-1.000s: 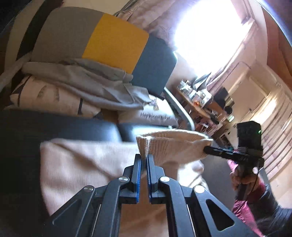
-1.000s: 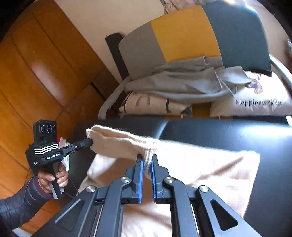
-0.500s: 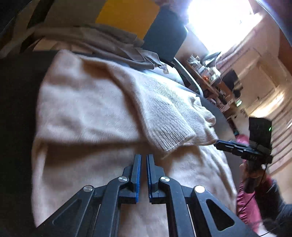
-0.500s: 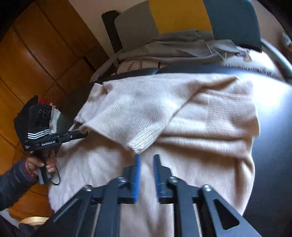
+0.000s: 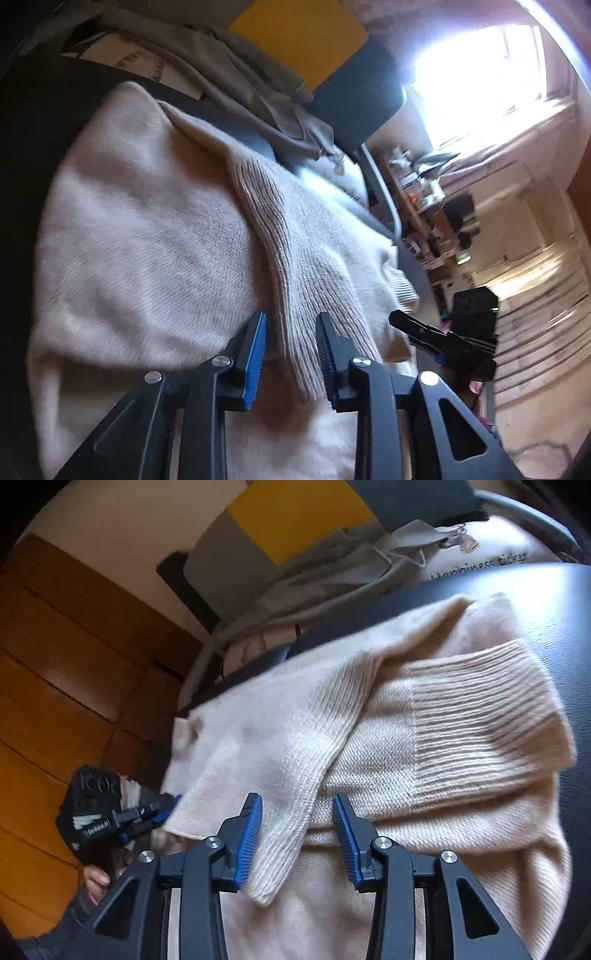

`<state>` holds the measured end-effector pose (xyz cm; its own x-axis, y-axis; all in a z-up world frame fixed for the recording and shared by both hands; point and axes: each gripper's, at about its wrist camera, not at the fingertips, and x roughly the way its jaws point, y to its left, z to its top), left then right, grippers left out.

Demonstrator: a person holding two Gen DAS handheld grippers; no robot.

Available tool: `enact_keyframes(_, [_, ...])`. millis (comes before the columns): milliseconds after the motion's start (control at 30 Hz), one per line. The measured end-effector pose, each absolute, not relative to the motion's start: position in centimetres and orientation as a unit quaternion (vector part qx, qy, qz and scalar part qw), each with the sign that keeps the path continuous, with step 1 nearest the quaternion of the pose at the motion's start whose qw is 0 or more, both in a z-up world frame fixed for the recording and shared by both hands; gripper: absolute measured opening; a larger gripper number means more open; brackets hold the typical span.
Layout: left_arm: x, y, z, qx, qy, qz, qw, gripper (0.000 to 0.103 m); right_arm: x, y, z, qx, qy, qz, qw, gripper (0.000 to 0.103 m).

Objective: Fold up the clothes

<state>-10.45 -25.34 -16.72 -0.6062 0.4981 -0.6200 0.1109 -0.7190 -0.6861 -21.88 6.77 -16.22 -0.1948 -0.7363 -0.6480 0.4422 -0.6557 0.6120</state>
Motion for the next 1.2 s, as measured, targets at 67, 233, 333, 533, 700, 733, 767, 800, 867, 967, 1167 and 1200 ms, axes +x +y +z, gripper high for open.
enact_keyframes(67, [-11.1, -24.5, -16.6, -0.435, -0.331, 0.828, 0.12, 0.026, -21.6, 6.3, -15.9, 0.498, -0.125, -0.764, 0.391, 0.006])
enact_keyframes(233, [-10.4, -23.0, -15.1, -0.432, -0.278, 0.851, 0.111, 0.004, -20.7, 5.8, -14.4, 0.475, -0.092, -0.778, 0.401, 0.006])
enact_keyframes(333, [-9.5, -22.4, -15.6, -0.455, -0.229, 0.856, 0.086, 0.004, -19.6, 6.2, -14.5, 0.473, -0.066, -0.786, 0.392, 0.006])
enact_keyframes(533, [-8.8, -22.9, -14.4, -0.437, -0.229, 0.867, 0.07, 0.016, -19.6, 8.0, -16.1, 0.485, -0.077, -0.785, 0.377, 0.011])
enact_keyframes(700, [-8.6, -23.2, -10.6, -0.377, -0.178, 0.908, 0.04, 0.021, -19.1, 9.4, -13.1, 0.432, -0.064, -0.824, 0.361, 0.014])
enact_keyframes(733, [-9.1, -23.2, -10.1, -0.367, -0.173, 0.913, 0.038, 0.023, -19.0, 9.5, -12.1, 0.415, -0.061, -0.834, 0.359, 0.016])
enact_keyframes(767, [-9.6, -23.3, -9.7, -0.358, -0.168, 0.918, 0.036, 0.023, -19.1, 9.0, -11.2, 0.399, -0.052, -0.842, 0.36, 0.027])
enact_keyframes(800, [-10.2, -23.3, -9.4, -0.353, -0.163, 0.921, 0.033, 0.023, -19.4, 8.4, -10.7, 0.389, -0.04, -0.849, 0.357, 0.043])
enact_keyframes(867, [-11.9, -23.4, -10.3, -0.364, -0.158, 0.918, 0.02, 0.023, -20.4, 6.4, -10.3, 0.373, -0.012, -0.86, 0.349, 0.053])
enact_keyframes(967, [-14.7, -23.7, -12.0, -0.386, -0.149, 0.91, 0.002, 0.023, -22.1, 2.8, -11.2, 0.377, 0.037, -0.861, 0.34, 0.052])
enact_keyframes(1167, [-15.8, -24.6, -15.7, -0.402, -0.144, 0.904, -0.007, 0.024, -22.9, 0.7, -15.5, 0.375, 0.156, -0.861, 0.305, 0.053])
enact_keyframes(1200, [-15.6, -24.8, -16.0, -0.396, -0.15, 0.906, -0.006, 0.025, -22.7, 1.3, -15.8, 0.368, 0.156, -0.864, 0.307, 0.054])
